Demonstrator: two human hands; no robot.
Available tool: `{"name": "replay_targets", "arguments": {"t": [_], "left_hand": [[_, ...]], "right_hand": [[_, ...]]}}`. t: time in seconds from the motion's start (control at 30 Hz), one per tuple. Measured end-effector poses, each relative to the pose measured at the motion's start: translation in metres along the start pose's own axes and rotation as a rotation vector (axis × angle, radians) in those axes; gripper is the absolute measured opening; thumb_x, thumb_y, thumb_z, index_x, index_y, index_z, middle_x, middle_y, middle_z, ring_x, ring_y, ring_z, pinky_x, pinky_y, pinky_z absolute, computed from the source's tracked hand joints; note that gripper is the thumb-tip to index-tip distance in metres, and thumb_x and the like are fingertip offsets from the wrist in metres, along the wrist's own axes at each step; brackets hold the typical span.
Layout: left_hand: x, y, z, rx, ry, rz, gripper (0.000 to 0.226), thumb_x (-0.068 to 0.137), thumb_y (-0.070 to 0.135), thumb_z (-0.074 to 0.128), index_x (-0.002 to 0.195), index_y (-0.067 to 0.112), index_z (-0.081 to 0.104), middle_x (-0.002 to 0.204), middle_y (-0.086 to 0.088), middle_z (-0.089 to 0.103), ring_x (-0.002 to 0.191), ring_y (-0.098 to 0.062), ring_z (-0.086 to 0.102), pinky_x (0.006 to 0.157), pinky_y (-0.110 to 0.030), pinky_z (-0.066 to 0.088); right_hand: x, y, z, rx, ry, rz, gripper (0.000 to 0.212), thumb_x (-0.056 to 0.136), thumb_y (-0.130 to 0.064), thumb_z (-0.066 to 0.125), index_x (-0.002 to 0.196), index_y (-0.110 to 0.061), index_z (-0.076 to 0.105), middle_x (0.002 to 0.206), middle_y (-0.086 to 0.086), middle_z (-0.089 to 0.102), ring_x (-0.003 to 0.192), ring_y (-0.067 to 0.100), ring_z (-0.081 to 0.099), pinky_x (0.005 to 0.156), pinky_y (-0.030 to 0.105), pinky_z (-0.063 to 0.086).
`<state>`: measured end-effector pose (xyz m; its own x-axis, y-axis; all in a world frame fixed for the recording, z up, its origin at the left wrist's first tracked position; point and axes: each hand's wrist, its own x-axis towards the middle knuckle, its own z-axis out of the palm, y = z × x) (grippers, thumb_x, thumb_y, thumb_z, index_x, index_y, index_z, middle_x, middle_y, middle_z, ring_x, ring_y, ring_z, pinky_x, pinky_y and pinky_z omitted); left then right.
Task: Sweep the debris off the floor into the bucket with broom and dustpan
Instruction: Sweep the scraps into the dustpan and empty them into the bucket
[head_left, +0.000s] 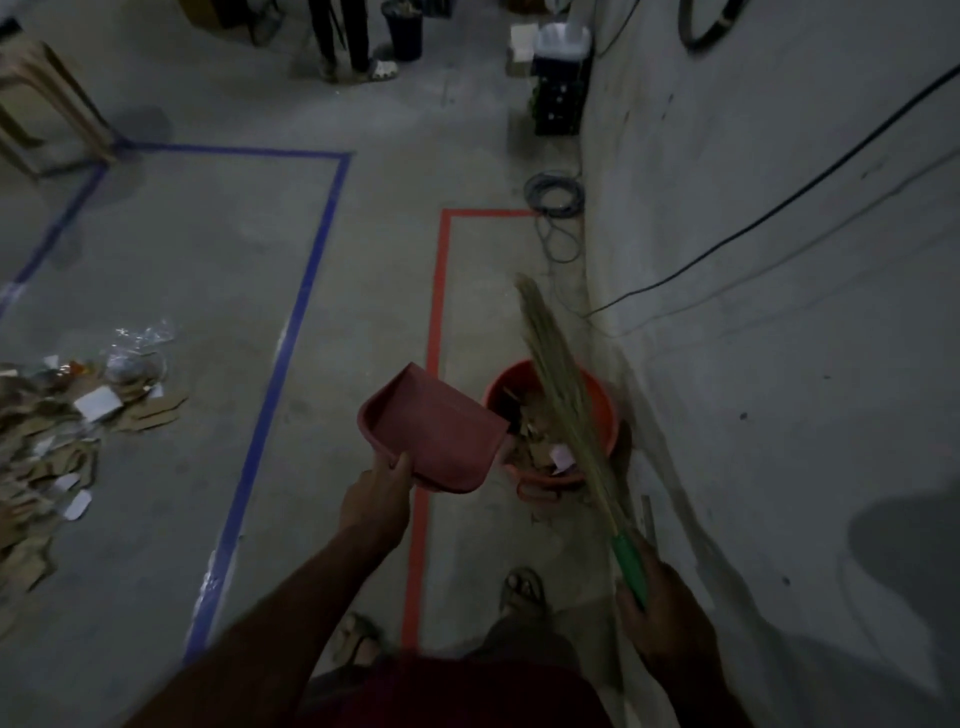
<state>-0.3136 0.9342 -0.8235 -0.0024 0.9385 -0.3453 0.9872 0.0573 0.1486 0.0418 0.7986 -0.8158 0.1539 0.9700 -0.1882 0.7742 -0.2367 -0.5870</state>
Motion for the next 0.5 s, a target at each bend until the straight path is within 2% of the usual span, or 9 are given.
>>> {"name": "replay_targets", "arguments": {"t": [0.07,0.13,0.23,0.33,0.43,0.5], "left_hand": [[0.001,-0.003,0.001,0.005,-0.008,0.032,0.035,0.098,0.018,0.050,0.133,0.019,0.044,0.124,-0.013,0.048,0.097,-0.037,0.061,0.074,-0.044,0.050],[0.004,-0.005,-0.003,0.005,-0.006,0.052,0.036,0.097,0.018,0.051,0.133,0.019,0.045,0.123,-0.014,0.048,0.096,-0.038,0.062,0.074,-0.044,0.051],[0.007,-0.006,-0.012,-0.017,-0.006,0.086,0.036,0.096,0.018,0.052,0.131,0.016,0.045,0.124,-0.016,0.049,0.096,-0.040,0.062,0.074,-0.044,0.051],[0.006,-0.005,-0.020,-0.052,-0.007,0.184,0.037,0.097,0.019,0.052,0.133,0.016,0.045,0.126,-0.016,0.050,0.098,-0.037,0.061,0.072,-0.039,0.046],[0.000,0.003,-0.028,-0.022,0.005,0.306,0.038,0.100,0.020,0.051,0.138,0.018,0.047,0.125,-0.014,0.051,0.101,-0.036,0.061,0.069,-0.034,0.037],[-0.001,0.006,-0.033,-0.048,0.033,0.306,0.035,0.099,0.019,0.051,0.134,0.019,0.047,0.123,-0.012,0.050,0.098,-0.037,0.061,0.067,-0.033,0.035]], "right_hand": [[-0.004,-0.007,-0.001,0.008,0.006,0.056,0.080,0.090,-0.023,0.069,0.150,-0.051,0.024,0.107,0.007,0.066,0.092,0.028,0.066,0.073,0.042,0.056],[-0.010,-0.015,-0.002,0.027,0.036,0.075,0.071,0.089,-0.020,0.070,0.149,-0.037,0.036,0.107,0.008,0.066,0.093,0.029,0.066,0.075,0.041,0.056],[-0.015,-0.027,-0.001,0.052,0.037,0.128,0.066,0.092,-0.029,0.064,0.149,-0.044,0.032,0.113,0.004,0.064,0.099,0.026,0.064,0.078,0.042,0.055],[-0.021,-0.049,0.002,0.092,0.029,0.104,0.066,0.093,-0.028,0.063,0.150,-0.043,0.033,0.116,-0.001,0.063,0.101,0.021,0.063,0.080,0.040,0.053],[-0.021,-0.073,0.007,0.116,-0.017,0.024,0.070,0.093,-0.022,0.064,0.153,-0.036,0.032,0.133,-0.009,0.056,0.117,0.013,0.058,0.092,0.029,0.047],[-0.025,-0.092,0.010,0.148,-0.057,-0.041,0.070,0.092,-0.023,0.064,0.153,-0.036,0.032,0.146,-0.013,0.049,0.130,0.006,0.050,0.100,0.023,0.041]]}}
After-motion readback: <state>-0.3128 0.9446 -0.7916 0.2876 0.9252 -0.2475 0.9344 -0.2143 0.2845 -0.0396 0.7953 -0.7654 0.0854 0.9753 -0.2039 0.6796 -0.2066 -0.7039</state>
